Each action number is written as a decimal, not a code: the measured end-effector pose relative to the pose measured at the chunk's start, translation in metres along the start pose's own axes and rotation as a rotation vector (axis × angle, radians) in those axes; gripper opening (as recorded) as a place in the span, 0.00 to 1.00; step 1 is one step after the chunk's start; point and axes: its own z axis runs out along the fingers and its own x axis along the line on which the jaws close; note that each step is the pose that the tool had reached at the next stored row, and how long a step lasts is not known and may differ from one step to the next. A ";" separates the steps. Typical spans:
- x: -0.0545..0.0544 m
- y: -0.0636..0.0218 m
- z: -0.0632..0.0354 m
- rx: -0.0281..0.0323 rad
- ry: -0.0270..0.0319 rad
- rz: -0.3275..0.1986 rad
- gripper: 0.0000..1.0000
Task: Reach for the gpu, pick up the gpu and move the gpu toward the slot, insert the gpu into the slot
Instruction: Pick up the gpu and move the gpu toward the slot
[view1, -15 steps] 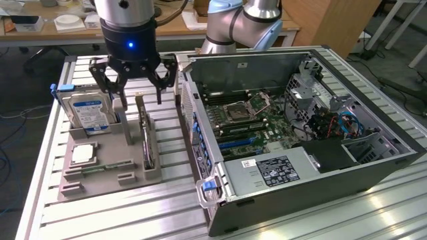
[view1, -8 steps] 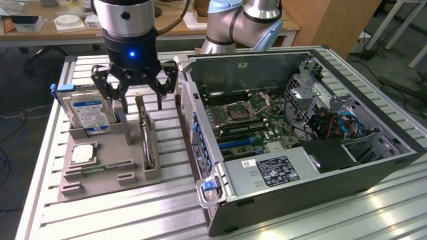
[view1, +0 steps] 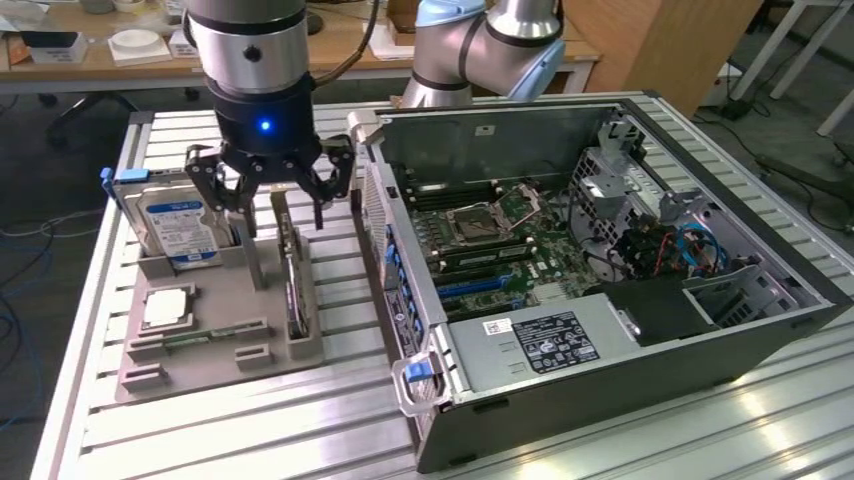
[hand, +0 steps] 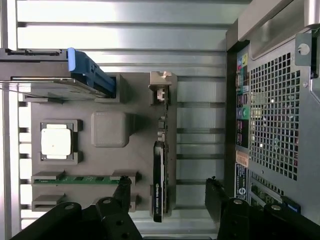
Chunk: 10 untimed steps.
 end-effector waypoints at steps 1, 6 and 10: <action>0.000 -0.0001 0.0018 0.0000 0.0007 0.000 0.71; 0.001 -0.0004 0.0109 0.0001 0.0012 0.000 0.71; 0.003 -0.0008 0.0181 0.0005 0.0008 0.013 0.71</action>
